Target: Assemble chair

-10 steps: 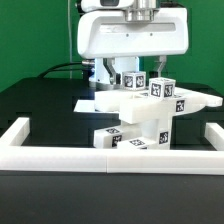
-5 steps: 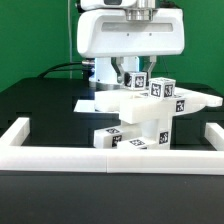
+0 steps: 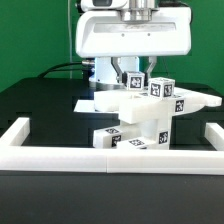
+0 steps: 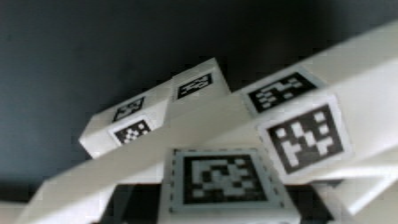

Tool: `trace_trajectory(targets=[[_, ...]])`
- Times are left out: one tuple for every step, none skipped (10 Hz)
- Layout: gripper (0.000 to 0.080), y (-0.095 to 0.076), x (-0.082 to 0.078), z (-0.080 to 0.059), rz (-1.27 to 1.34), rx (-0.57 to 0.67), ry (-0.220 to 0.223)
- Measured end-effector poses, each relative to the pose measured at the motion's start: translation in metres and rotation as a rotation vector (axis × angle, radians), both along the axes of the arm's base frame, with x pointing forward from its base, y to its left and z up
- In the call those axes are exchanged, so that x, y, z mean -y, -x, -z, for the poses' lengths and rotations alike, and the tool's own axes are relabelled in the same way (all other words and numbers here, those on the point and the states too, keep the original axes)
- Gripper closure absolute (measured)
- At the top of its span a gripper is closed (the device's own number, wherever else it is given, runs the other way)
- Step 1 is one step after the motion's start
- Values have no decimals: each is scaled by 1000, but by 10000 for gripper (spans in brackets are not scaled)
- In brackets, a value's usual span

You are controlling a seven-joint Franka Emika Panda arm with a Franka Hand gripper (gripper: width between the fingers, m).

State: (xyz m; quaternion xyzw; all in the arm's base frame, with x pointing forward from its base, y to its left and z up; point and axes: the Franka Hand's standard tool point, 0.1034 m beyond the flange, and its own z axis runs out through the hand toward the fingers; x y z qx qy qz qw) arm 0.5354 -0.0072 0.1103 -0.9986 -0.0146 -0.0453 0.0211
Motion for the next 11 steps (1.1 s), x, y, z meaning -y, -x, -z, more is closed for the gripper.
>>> trace_trajectory(targets=[[516, 0, 0, 0, 95, -3, -9], [515, 0, 0, 0, 232, -7, -21], [515, -1, 0, 0, 322, -6, -29], [515, -1, -1, 0, 406, -4, -37], [515, -1, -1, 1, 552, -9, -65], [515, -1, -1, 0, 598, -11, -72], [515, -1, -2, 0, 704, -17, -85], [515, -1, -2, 0, 785, -22, -97], [515, -2, -2, 0, 854, -26, -104], [515, -2, -3, 0, 924, -30, -111], [515, -2, -4, 0, 1004, -35, -120]])
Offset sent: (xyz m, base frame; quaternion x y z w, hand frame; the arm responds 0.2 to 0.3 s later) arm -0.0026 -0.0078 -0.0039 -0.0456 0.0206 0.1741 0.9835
